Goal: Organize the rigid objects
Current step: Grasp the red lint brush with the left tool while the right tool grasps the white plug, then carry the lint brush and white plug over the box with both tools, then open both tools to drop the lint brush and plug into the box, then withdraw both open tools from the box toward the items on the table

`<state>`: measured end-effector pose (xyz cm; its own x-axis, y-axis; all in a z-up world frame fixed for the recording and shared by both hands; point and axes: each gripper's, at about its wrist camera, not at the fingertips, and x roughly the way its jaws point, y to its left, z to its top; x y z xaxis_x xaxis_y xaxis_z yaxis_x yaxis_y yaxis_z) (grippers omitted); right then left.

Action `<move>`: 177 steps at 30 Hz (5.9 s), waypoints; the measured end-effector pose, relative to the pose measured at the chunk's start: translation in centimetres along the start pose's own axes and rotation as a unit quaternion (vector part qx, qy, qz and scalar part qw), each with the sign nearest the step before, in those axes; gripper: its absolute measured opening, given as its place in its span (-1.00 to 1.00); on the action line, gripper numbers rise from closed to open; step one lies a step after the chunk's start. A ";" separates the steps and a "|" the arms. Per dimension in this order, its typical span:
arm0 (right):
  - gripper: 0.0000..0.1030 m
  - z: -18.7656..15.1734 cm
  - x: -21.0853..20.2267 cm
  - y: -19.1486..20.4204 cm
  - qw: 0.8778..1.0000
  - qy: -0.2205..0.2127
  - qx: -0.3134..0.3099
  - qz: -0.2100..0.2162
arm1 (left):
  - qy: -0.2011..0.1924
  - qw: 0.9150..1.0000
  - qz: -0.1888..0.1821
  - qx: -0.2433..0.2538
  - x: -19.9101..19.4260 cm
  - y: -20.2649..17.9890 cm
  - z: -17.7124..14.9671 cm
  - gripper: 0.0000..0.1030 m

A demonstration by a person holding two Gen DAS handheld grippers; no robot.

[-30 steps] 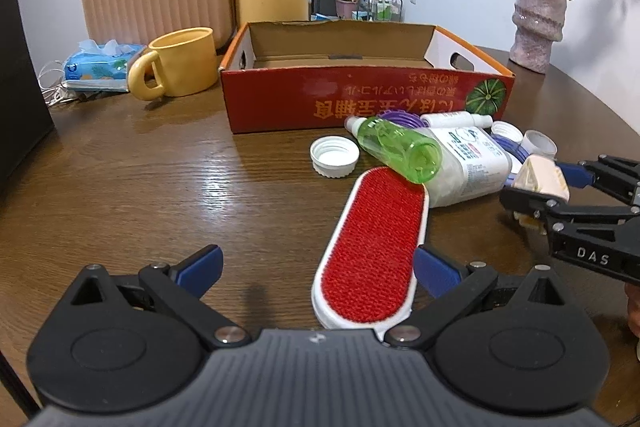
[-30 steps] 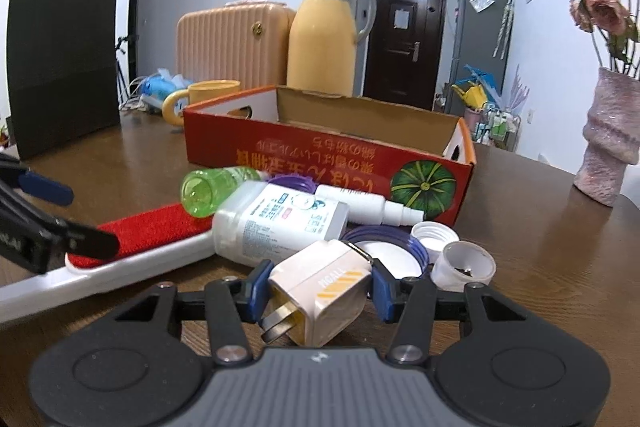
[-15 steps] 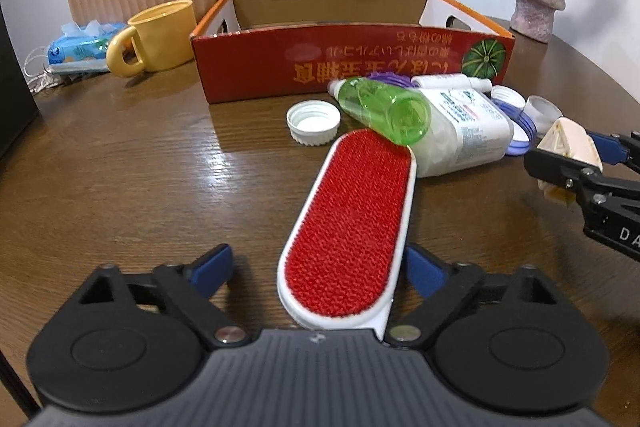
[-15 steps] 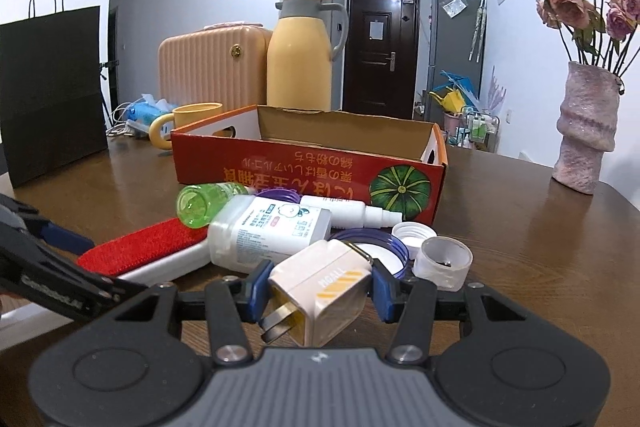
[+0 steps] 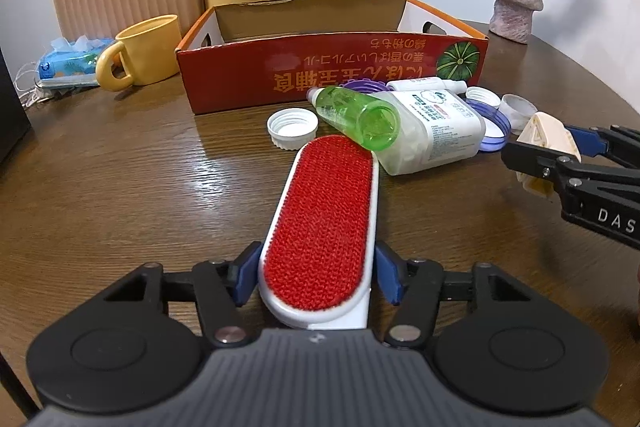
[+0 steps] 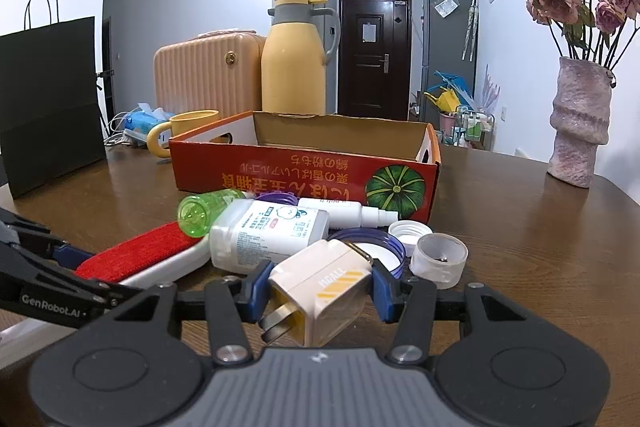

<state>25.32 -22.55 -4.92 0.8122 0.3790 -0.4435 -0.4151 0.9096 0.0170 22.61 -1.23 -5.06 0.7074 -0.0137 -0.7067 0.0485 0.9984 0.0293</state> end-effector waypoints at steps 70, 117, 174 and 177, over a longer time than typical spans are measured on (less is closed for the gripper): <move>-0.03 10.9 7.5 -0.1 0.995 -0.056 0.037 -0.069 | -0.101 0.993 -0.001 -0.067 1.9 3.0 14.6 0.10; -0.03 15.3 19.1 -3.5 0.996 0.011 0.043 -0.082 | -0.036 0.995 0.005 -0.094 13.0 5.9 22.3 0.10; 0.99 13.6 13.4 -2.0 0.994 0.005 0.038 -0.101 | -0.092 0.993 0.044 -0.066 6.9 5.7 18.7 1.00; 0.99 13.3 12.4 -1.6 0.994 0.003 0.038 -0.102 | -0.100 0.992 0.041 -0.066 5.8 5.6 17.7 1.00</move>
<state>41.53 -17.01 1.44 0.8736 0.1851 -0.4500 -0.2106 0.9775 -0.0067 39.53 3.28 3.53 0.8320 0.0704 -0.5503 -0.0984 0.9949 -0.0214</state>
